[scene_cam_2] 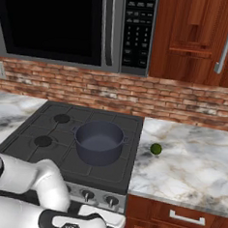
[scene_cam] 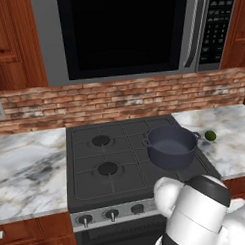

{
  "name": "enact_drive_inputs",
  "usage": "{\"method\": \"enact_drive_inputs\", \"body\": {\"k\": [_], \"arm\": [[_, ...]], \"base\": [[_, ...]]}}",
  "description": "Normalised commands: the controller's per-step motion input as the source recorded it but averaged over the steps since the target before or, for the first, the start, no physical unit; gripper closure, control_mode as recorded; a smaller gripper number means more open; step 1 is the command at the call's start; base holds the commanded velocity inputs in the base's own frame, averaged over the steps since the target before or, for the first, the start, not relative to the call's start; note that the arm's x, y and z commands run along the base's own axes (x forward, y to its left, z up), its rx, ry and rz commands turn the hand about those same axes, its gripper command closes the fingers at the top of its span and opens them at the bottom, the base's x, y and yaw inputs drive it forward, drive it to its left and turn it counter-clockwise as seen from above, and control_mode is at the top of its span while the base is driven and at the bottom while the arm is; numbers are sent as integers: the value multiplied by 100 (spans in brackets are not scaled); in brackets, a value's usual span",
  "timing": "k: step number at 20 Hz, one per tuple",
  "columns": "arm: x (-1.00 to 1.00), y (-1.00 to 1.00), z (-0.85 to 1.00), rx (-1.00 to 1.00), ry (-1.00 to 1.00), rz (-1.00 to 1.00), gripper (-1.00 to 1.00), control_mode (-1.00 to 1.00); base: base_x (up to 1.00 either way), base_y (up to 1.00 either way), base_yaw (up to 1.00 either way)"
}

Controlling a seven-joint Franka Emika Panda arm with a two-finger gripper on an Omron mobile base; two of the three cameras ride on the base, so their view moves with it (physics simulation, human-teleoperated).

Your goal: Turn on the burner for the pot on the stove. Wait thirty seconds for the pot to heat up. Then add the lime to the pot.

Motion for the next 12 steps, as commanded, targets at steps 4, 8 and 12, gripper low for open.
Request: {"method": "enact_drive_inputs", "body": {"k": [4, 8, 12], "arm": [[19, 0, -21, -1, 7, 0, -100, -100], [11, 0, -31, 0, 9, 0, -100, -100], [10, 0, -24, 0, 1, 0, -100, -100]], "base": [[0, 0, 0], [0, 0, 0], [0, 0, 0]]}}
